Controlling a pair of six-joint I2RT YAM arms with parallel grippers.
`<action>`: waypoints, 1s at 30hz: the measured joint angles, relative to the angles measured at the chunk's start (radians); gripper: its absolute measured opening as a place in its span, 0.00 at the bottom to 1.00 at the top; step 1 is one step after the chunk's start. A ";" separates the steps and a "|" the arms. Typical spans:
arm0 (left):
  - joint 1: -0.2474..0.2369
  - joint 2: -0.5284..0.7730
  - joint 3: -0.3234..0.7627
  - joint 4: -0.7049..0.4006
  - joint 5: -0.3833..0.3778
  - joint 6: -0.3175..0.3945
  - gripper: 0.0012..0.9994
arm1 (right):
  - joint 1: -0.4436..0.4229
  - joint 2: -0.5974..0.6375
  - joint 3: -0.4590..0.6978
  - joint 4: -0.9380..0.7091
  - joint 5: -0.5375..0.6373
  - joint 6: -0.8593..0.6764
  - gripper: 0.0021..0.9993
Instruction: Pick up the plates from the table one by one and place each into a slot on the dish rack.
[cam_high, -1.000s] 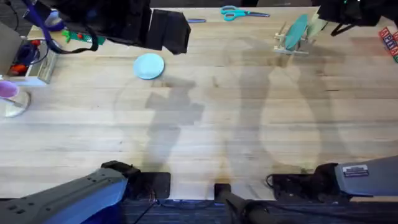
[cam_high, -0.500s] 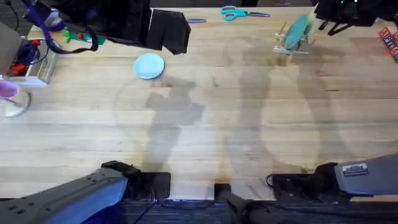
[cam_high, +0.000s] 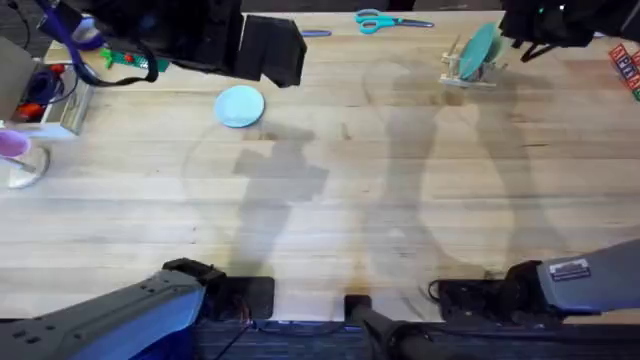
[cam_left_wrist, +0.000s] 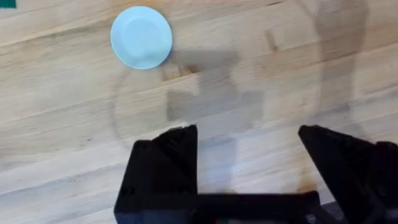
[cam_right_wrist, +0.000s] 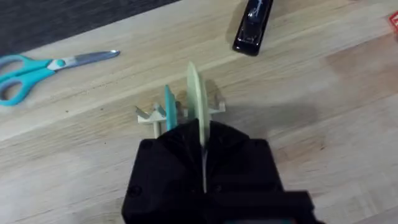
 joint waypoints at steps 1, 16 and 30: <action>0.000 0.000 0.000 0.000 0.000 0.000 0.99 | 0.000 0.002 0.000 0.000 -0.001 0.000 0.03; 0.000 0.000 0.000 0.000 0.000 0.000 0.99 | -0.004 0.009 0.000 0.000 -0.010 0.000 0.03; 0.000 0.000 0.000 0.000 0.000 0.000 0.99 | -0.005 0.023 0.000 -0.001 -0.014 0.000 0.08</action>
